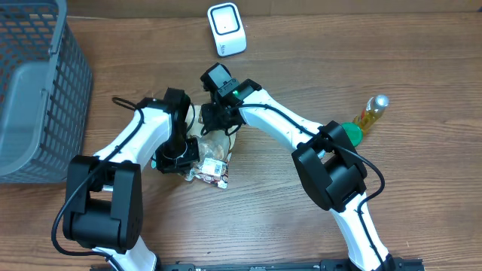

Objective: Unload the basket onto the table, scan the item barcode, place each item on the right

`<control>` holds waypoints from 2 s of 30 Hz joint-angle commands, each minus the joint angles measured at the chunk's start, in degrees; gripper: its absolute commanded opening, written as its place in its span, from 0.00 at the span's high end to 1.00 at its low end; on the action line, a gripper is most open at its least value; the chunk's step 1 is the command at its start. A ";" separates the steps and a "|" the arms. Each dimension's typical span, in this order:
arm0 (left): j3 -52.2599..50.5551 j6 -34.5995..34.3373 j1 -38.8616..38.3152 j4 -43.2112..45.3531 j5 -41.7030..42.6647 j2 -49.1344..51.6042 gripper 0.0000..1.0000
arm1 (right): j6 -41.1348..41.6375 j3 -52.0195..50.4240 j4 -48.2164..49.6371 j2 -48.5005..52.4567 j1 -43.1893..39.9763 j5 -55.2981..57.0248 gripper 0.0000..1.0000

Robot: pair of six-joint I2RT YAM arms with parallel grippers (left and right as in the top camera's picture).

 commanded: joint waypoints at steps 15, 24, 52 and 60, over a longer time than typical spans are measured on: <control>-2.43 -0.79 -0.33 13.00 -2.99 0.46 0.85 | 0.04 -0.57 -21.49 -0.28 -0.20 9.35 0.92; -2.40 -0.85 -0.33 22.03 -2.97 0.46 0.78 | 2.86 -0.57 -28.85 -0.28 -0.20 9.20 0.63; 7.48 -0.59 -0.59 1.29 -2.14 0.46 0.89 | -0.72 -2.69 -25.57 -9.79 -9.27 9.70 0.19; 1.88 -0.59 -3.17 10.34 -0.92 0.48 0.89 | -13.86 -2.82 -25.51 -9.77 -15.91 -9.84 0.18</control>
